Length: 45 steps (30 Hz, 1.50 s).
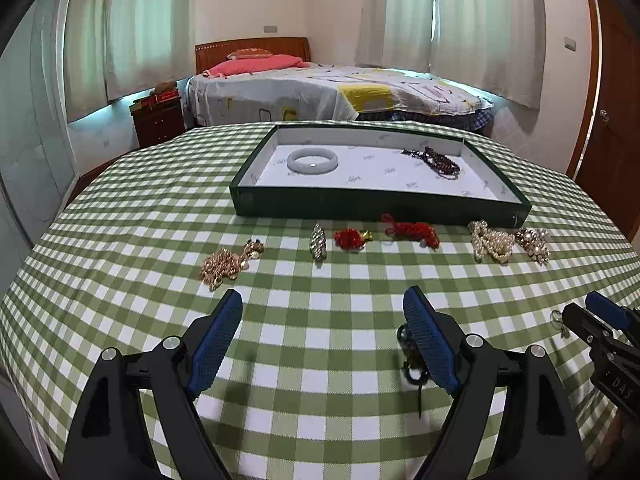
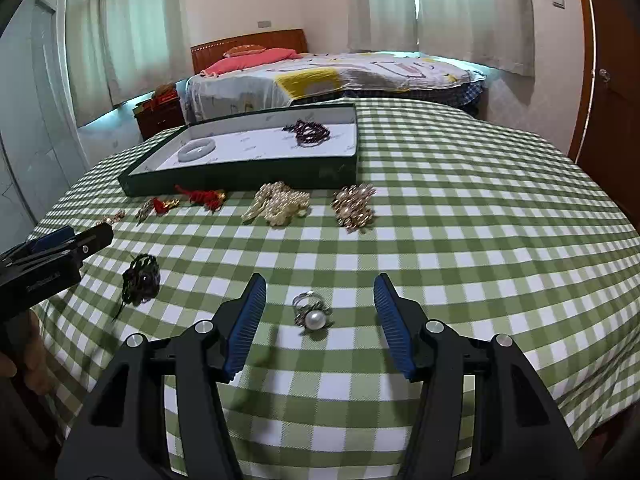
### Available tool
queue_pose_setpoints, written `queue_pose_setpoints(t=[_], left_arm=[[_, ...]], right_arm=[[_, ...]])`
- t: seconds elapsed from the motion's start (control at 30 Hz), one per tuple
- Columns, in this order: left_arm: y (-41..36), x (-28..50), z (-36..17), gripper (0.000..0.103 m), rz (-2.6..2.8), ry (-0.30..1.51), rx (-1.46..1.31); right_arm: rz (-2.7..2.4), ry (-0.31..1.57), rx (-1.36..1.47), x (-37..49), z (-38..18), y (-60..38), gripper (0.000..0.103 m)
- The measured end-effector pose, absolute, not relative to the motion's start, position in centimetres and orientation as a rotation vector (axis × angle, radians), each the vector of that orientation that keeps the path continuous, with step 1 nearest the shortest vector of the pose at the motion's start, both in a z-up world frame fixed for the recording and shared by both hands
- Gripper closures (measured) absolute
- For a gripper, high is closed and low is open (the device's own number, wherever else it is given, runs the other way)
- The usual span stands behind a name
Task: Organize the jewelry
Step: 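Grasp the pearl ring with the right tool while the left grasps the black bracelet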
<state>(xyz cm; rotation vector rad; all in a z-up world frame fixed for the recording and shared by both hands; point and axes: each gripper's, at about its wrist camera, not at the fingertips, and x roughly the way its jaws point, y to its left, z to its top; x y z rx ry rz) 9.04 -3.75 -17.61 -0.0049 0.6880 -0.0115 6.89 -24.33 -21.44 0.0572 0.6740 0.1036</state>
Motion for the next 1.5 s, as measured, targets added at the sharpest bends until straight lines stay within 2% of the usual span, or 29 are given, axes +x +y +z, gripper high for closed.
queue_pose_setpoints(t=[0.1, 0.17, 0.27, 0.33, 0.4, 0.47, 0.93, 1.33, 1.5], left_arm=[[-3.4, 9.0, -17.8, 0.023, -0.002, 0.693, -0.017], [-3.3, 9.0, -18.0, 0.023, 0.002, 0.695, -0.022], [-3.4, 8.9, -18.0, 0.023, -0.001, 0.699, -0.021], [-3.5, 8.9, -18.0, 0.023, -0.003, 0.700, -0.018], [-3.6, 8.8, -18.0, 0.023, -0.007, 0.700, -0.016], [-3.7, 8.8, -18.0, 0.023, -0.011, 0.700, -0.015], [-6.2, 8.5, -18.0, 0.023, -0.109, 0.707, 0.011], [-8.5, 10.1, -20.2, 0.024, -0.147, 0.810, 0.063], [-8.2, 9.6, -20.2, 0.040, -0.144, 0.796, 0.075]], right_arm=[[0.108, 0.671, 0.052, 6.8, -21.5, -24.2, 0.051], [0.110, 0.679, 0.052, 6.9, -21.6, -24.2, 0.058], [0.113, 0.692, 0.054, 7.0, -21.9, -24.2, 0.061], [0.115, 0.699, 0.052, 7.1, -22.0, -24.1, 0.067], [0.125, 0.716, 0.051, 7.2, -22.3, -24.0, 0.078], [0.130, 0.730, 0.053, 7.4, -22.6, -24.0, 0.083], [0.118, 0.709, 0.073, 7.0, -22.2, -24.6, 0.083], [0.120, 0.712, 0.082, 7.0, -22.2, -24.6, 0.083], [0.120, 0.711, 0.086, 7.1, -22.2, -24.7, 0.083]])
